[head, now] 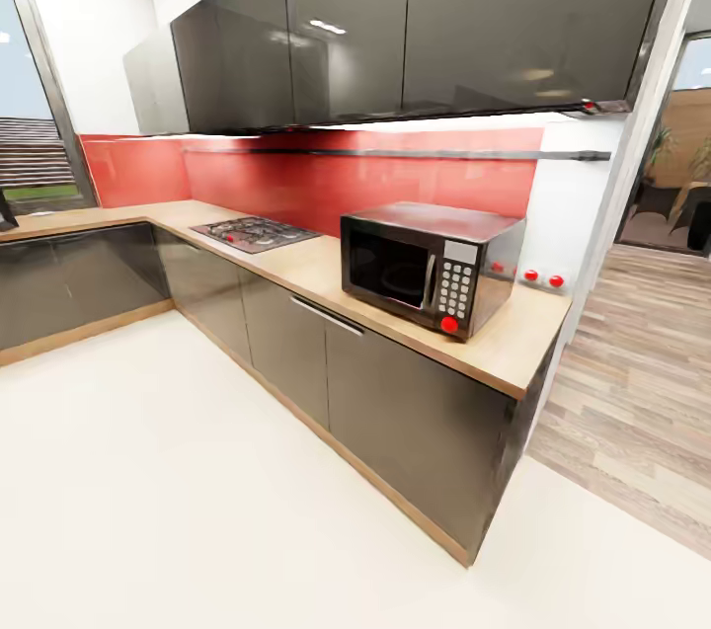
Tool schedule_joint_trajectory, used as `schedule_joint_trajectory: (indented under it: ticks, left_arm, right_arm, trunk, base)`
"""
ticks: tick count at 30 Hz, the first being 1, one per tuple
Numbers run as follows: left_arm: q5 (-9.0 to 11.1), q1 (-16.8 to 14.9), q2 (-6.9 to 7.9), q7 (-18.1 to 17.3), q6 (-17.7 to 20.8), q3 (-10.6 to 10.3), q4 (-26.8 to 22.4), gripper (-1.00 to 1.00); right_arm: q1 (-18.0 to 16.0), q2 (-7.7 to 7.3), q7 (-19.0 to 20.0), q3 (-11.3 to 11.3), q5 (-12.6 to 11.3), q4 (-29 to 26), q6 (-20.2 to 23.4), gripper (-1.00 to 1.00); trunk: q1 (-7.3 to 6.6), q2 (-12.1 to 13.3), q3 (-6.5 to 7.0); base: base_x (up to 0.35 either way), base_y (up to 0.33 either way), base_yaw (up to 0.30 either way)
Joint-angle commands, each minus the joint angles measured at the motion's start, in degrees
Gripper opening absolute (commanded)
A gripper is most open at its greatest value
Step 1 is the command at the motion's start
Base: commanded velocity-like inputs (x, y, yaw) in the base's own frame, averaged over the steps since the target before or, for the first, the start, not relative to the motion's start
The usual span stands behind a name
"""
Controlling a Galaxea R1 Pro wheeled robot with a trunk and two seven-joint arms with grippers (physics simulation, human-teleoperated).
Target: Set up a coffee station on the kitchen countertop: keep the coffee maker on the countertop, move the bottle of coffee from the kitchen shelf to the counter next to the coffee maker, place a paper coffee filter on top of the coffee maker, put the saucer next to the coffee maker with the coffee cup on the saucer, and place the electric kettle next to the coffee maker.
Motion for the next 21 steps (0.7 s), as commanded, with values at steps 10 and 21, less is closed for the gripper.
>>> schedule_joint_trajectory:
  ticks: [10, 21]
  left_arm:
    - [0.4, -0.1, -0.12, -0.1, -0.7, 0.6, -0.2, 1.00]
    - [0.4, -0.1, -0.09, -0.1, -0.7, 0.5, -0.2, 1.00]
  right_arm:
    - [-0.2, 2.90, -0.1, 0.0, 0.0, -2.7, -0.9, 1.00]
    - [-0.2, 3.62, -0.2, 0.1, 0.3, -5.8, -4.2, 1.00]
  trunk:
    - [0.00, 0.0, -0.03]
    - [0.00, 0.0, -0.20]
  base:
    - [0.000, 0.000, 0.000]
    - [0.000, 0.000, 0.145]
